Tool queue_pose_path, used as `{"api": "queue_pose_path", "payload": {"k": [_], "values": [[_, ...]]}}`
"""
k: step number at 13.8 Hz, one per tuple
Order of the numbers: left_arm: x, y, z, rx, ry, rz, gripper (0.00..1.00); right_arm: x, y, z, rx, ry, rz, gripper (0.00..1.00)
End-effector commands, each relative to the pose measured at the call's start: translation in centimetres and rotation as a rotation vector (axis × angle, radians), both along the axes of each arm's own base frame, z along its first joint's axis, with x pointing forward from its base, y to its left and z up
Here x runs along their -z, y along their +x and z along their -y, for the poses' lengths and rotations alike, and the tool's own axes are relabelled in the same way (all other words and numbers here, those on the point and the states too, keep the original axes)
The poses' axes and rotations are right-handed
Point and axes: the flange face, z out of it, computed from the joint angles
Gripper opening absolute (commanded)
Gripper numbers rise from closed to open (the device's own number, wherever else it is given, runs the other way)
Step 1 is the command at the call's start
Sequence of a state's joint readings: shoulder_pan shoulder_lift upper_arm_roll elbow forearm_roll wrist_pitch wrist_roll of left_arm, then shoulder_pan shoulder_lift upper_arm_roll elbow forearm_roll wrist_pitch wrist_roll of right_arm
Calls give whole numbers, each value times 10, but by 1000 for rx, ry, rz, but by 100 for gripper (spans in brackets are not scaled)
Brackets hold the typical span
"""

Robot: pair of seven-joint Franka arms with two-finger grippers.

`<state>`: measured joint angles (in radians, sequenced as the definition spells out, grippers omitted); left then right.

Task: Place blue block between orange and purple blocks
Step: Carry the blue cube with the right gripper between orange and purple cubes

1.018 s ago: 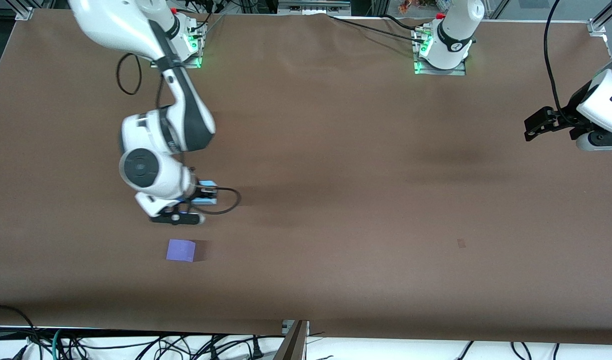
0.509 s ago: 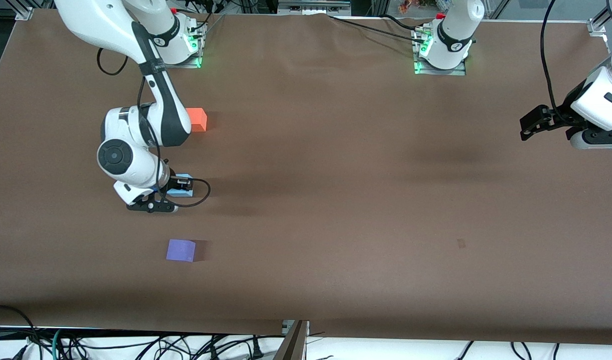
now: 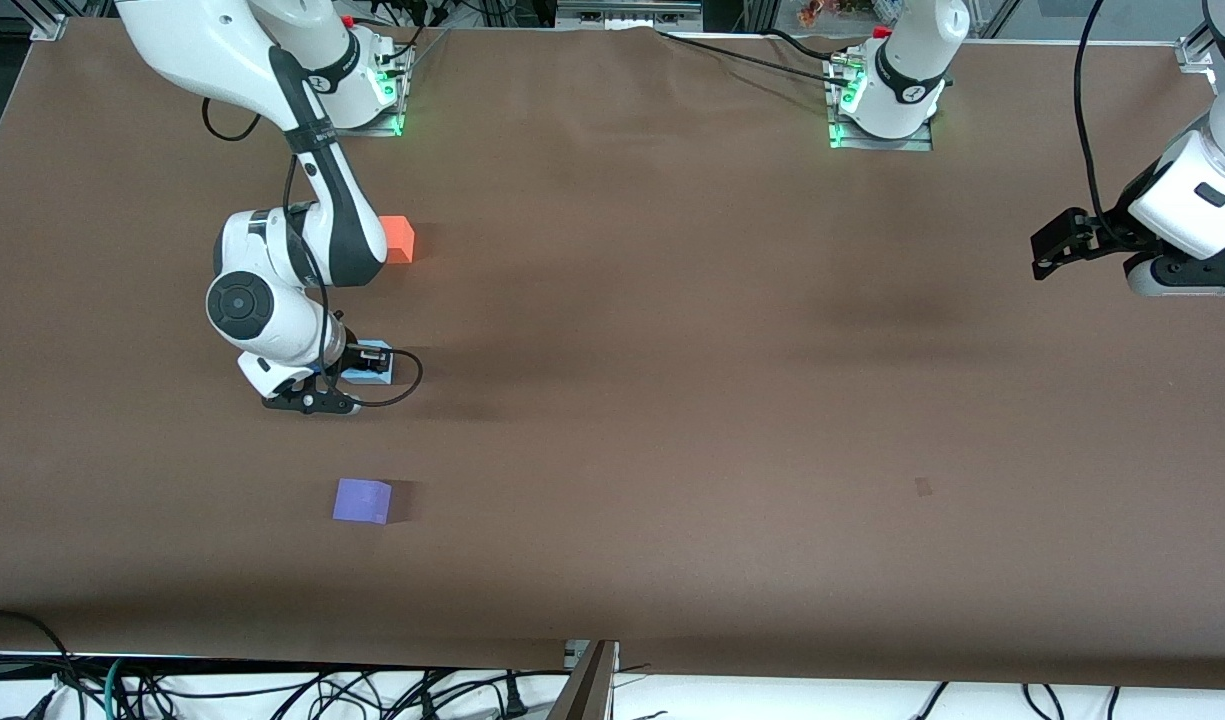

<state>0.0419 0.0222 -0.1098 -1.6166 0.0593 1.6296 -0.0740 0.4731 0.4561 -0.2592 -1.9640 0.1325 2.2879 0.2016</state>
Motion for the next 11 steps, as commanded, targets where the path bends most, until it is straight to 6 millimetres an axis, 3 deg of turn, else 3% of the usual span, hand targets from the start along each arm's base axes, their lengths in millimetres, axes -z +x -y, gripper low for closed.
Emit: {"api": "queue_pose_path", "payload": {"k": [1, 2, 3, 4, 5, 8, 11], "values": [[-6, 3, 2, -3, -15, 5, 100, 4, -15, 4, 17, 14, 17, 6], [-6, 3, 2, -3, -15, 5, 100, 5, -16, 4, 18, 15, 17, 7], [-6, 3, 2, -3, -15, 5, 100, 7, -16, 4, 17, 12, 13, 19], [-6, 3, 2, -3, -15, 4, 100, 6, -16, 4, 18, 14, 16, 68], [-6, 3, 2, -3, -15, 4, 100, 3, -14, 3, 19, 17, 20, 100], [-6, 3, 2, -3, -15, 4, 100, -27, 1, -4, -4, 36, 67, 100], [-6, 3, 2, -2, -15, 5, 100, -83, 25, -7, -18, 49, 84, 100]]}}
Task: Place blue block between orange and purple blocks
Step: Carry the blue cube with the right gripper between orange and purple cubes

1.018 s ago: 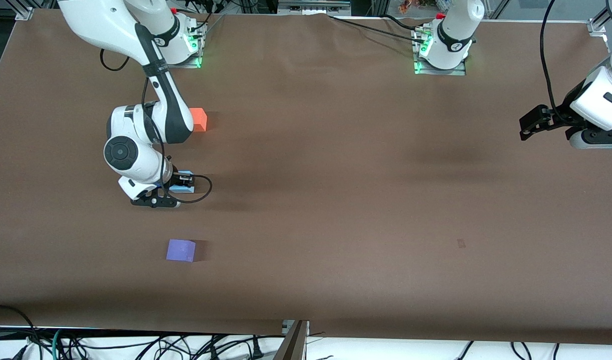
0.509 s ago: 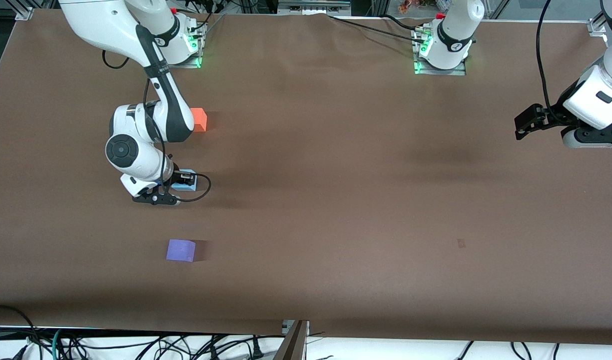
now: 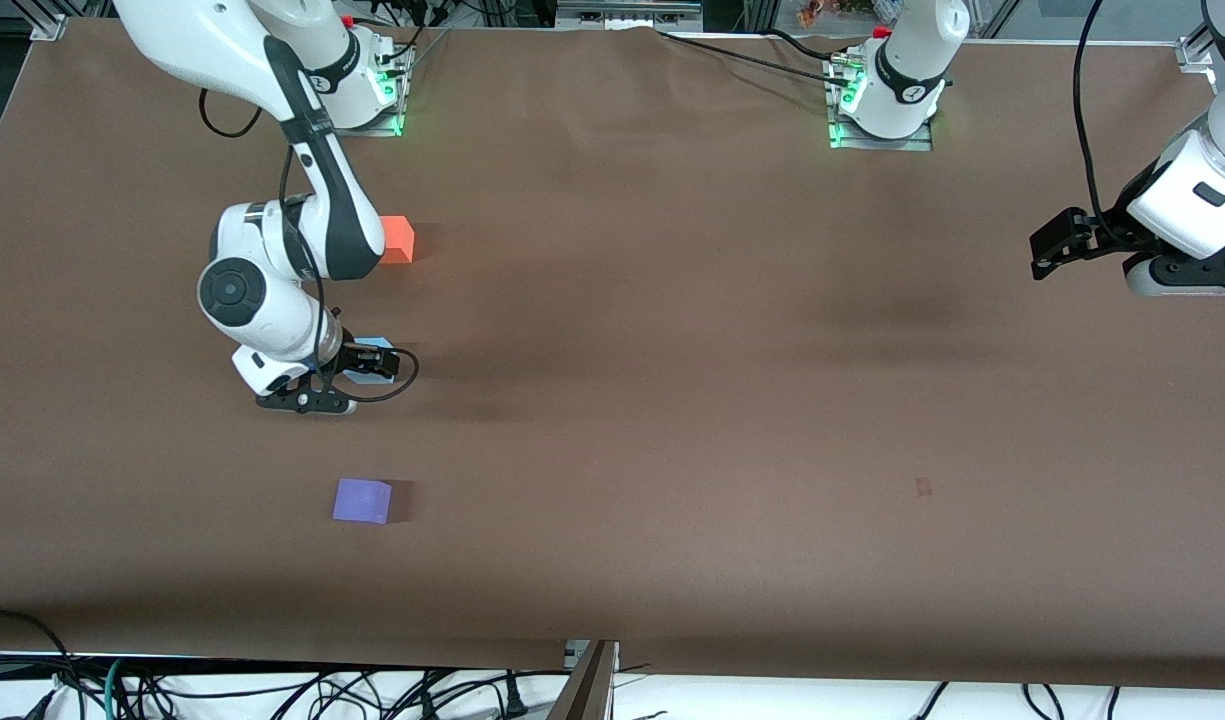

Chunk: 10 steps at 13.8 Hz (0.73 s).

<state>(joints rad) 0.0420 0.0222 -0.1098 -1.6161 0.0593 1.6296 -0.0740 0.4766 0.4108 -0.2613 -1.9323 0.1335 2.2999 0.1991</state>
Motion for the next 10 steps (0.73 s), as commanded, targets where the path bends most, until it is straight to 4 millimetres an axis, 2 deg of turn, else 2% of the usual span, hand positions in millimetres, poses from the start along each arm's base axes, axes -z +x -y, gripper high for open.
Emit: {"api": "queue_pose_path", "payload": {"k": [1, 3, 6, 8, 10], "values": [[-6, 3, 2, -1, -15, 5, 100, -66, 21, 4, -21, 18, -7, 100], [-6, 3, 2, -1, -15, 5, 100, -121, 37, 14, -71, 9, -30, 100], [-6, 3, 2, -1, -15, 5, 100, -186, 41, 23, -151, -2, -98, 100], [-6, 3, 2, -1, -15, 5, 100, -216, 41, 32, -139, -4, -98, 100], [-6, 3, 2, -1, -15, 5, 100, -244, 39, 50, -95, -2, -93, 100]]}}
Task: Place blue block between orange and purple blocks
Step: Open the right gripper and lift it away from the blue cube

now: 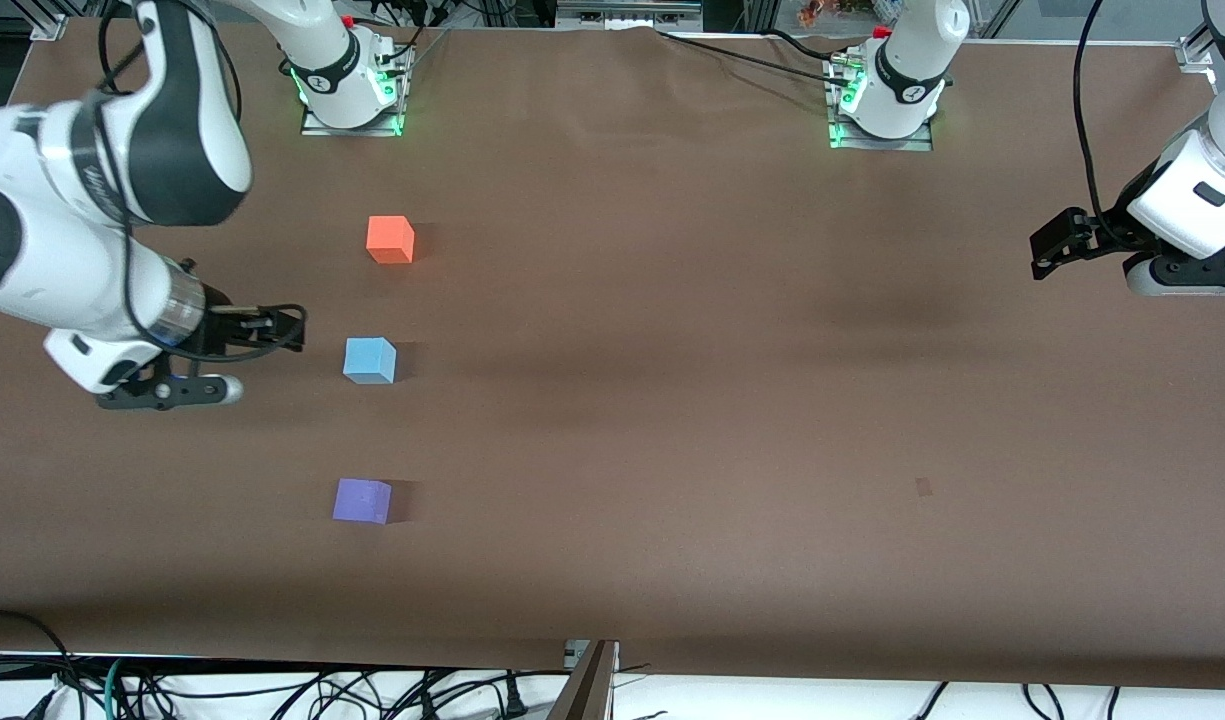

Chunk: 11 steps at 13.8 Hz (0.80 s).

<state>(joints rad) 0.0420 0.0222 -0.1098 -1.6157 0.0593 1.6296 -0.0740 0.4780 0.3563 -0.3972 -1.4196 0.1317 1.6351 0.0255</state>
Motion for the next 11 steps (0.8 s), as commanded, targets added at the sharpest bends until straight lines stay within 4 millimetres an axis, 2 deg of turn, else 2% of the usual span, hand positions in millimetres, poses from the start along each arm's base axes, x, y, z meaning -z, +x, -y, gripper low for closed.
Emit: {"api": "queue_pose_path", "payload": {"k": [1, 3, 5, 6, 7, 8, 11], "values": [[-6, 3, 2, -3, -15, 4, 100, -29, -6, 13, 15, -11, -35, 100], [-6, 3, 2, -1, -16, 4, 100, -38, -10, 7, 11, -21, -45, 100], [-6, 3, 2, -1, -16, 4, 100, -59, -14, 27, 29, -3, -3, 100], [-6, 3, 2, -1, -15, 4, 100, -65, -17, 23, 7, -13, 5, 100], [-6, 3, 2, -1, -16, 4, 100, -80, -24, 24, -16, -60, 27, 100], [-6, 3, 2, -1, -15, 4, 100, -109, -36, 24, -29, -85, 81, 100], [-6, 3, 2, -3, -16, 4, 100, -131, -59, 37, -29, -73, 95, 100]]}}
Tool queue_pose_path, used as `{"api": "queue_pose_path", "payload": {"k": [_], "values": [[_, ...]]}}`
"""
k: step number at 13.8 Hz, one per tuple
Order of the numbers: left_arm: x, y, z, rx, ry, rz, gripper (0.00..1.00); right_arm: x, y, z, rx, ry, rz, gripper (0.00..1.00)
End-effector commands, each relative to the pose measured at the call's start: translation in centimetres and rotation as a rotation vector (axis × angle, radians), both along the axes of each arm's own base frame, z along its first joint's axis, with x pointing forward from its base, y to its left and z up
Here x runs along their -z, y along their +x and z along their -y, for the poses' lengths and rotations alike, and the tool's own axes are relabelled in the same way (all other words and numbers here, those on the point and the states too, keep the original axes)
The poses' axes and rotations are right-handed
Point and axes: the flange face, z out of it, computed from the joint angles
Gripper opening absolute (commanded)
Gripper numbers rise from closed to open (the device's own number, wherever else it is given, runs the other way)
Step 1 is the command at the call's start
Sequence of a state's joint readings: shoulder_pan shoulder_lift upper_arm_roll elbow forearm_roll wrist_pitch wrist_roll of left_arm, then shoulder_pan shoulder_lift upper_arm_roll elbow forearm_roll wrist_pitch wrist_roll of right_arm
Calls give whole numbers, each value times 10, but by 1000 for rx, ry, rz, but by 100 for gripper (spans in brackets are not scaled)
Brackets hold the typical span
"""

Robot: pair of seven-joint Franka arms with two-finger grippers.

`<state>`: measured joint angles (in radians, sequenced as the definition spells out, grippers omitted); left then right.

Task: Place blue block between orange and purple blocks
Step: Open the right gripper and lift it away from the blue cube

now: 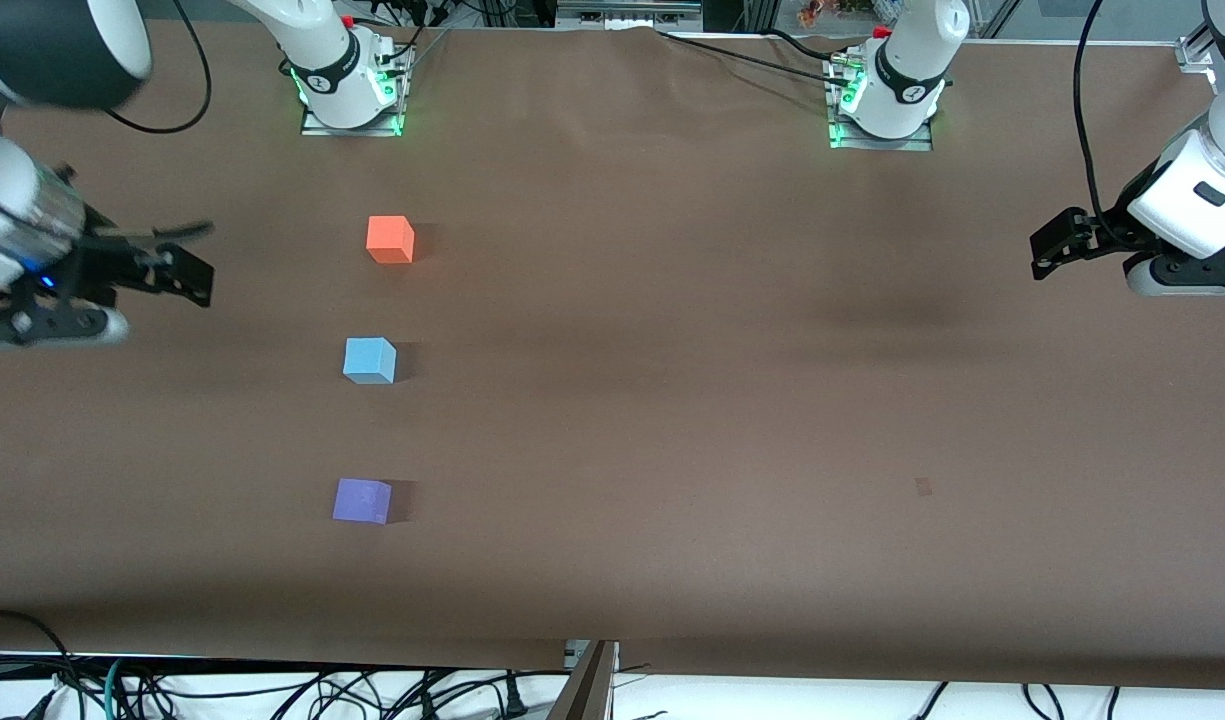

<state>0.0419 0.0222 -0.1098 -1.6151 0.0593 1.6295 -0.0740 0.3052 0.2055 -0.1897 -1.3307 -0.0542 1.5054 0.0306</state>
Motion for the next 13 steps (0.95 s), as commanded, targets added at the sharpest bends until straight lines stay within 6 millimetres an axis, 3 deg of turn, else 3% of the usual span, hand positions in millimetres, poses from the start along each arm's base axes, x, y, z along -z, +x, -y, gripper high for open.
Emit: {"api": "queue_pose_path", "payload": {"k": [1, 3, 5, 13], "values": [[-6, 3, 2, -1, -15, 4, 100, -15, -33, 25, 13, 12, -13, 100], [-6, 3, 2, -1, -16, 4, 100, -10, -51, 28, 11, 15, -33, 100], [-6, 3, 2, -1, -16, 4, 100, -7, -57, 26, 2, 17, -47, 100], [-6, 3, 2, -1, -16, 4, 100, 5, -48, 19, -5, 17, -74, 100]]}}
